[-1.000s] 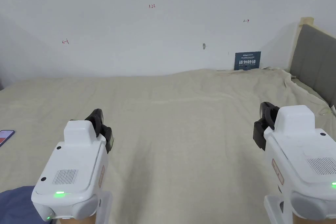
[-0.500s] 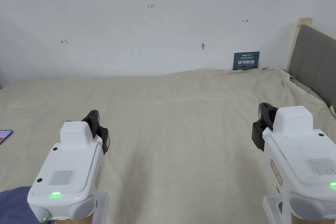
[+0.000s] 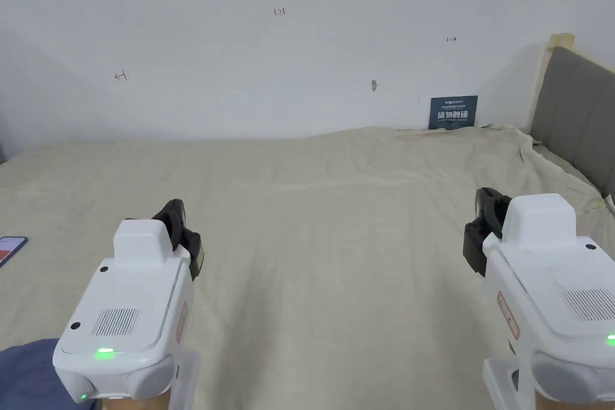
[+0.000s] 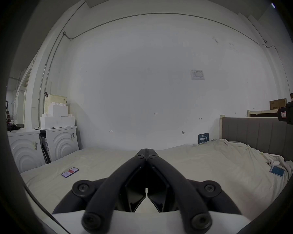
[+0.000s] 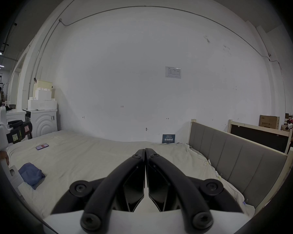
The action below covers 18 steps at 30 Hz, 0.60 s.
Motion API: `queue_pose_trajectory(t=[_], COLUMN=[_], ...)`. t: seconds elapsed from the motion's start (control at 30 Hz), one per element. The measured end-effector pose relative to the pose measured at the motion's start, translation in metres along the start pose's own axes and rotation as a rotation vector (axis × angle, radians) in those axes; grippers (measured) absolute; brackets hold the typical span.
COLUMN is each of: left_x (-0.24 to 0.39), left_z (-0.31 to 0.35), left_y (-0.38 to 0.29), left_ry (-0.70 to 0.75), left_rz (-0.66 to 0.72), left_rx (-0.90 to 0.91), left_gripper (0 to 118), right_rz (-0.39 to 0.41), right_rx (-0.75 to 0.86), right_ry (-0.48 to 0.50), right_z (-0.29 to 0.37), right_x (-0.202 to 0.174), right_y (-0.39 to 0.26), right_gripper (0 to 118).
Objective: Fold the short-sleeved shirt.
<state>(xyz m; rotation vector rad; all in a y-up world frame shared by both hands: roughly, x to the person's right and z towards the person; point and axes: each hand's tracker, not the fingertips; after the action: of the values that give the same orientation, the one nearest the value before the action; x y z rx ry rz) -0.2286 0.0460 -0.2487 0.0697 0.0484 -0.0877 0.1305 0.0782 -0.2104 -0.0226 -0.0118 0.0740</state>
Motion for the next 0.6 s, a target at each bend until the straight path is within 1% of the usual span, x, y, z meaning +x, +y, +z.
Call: queue_pose_trajectory(t=[0.43, 0.5, 0.53, 0.57, 0.6], left_x=[-0.0011, -0.0031, -0.0038, -0.0047, -0.0063], left_z=[0.0011, 0.0006, 0.0006, 0.0006, 0.0006], left_y=[-0.0010, -0.0014, -0.0021, -0.0029, -0.0037], left_ry=[-0.001, -0.001, 0.002, 0.005, 0.013], left_rz=[-0.005, 0.007, 0.014, 0.024, 0.036], left_rx=[0.003, -0.005, -0.004, -0.003, -0.008], left_gripper=[0, 0, 3, 9, 19], right_rz=[0.009, -0.012, -0.018, -0.019, -0.013], right_rx=[-0.003, -0.005, -0.001, 0.000, 0.002], right_ry=[-0.005, -0.004, -0.007, -0.008, -0.016], right_z=[0.0016, 0.0027, 0.0033, 0.0037, 0.0041], right_x=[0.0012, 0.0022, 0.0025, 0.0024, 0.0022], right_y=[-0.0003, 0.0000, 0.0002, 0.0004, 0.0008], right_gripper=[0, 0, 4, 13, 30])
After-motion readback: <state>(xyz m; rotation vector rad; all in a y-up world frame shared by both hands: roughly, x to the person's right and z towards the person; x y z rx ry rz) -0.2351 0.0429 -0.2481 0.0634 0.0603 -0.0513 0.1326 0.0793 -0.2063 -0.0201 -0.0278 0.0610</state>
